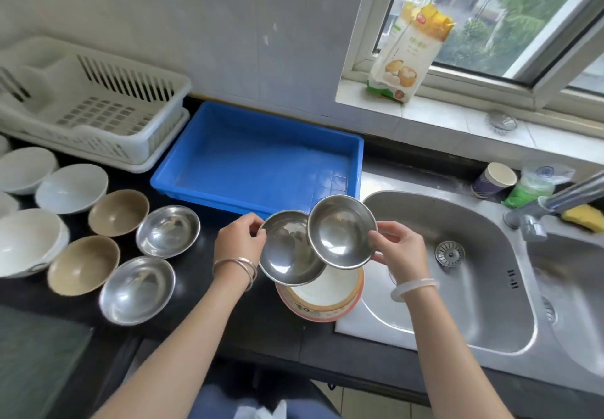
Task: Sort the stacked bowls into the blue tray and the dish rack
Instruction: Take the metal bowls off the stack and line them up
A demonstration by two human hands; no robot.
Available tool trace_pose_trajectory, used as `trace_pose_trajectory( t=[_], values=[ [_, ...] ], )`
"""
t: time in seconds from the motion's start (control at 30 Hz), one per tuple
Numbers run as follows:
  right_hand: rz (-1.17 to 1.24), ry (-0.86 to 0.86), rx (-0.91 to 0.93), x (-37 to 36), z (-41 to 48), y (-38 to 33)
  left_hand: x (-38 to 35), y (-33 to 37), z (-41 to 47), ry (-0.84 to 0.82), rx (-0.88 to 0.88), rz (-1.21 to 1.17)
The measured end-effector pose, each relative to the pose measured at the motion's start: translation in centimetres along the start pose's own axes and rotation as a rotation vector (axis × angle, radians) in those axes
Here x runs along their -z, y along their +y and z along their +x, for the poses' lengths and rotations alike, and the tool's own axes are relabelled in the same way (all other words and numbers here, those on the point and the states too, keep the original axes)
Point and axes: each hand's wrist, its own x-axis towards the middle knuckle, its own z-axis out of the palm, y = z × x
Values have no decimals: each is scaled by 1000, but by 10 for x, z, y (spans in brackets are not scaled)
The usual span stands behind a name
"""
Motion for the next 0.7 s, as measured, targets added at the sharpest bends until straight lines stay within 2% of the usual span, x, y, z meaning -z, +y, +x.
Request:
trace_pose_trajectory(
  t=[0.17,0.37,0.53,0.7],
  values=[
    [-76,-137,16,-45,6,-15,37,-37,-6,38,90,1],
    [-294,-299,-5,-130,18,-5,54,-90,-18,51,225,34],
    [-471,-333,-18,-182,26,14,46,-115,-25,6,292,39],
    [-583,-292,-56,-207,30,31,41,-129,-25,-20,336,9]
  ],
)
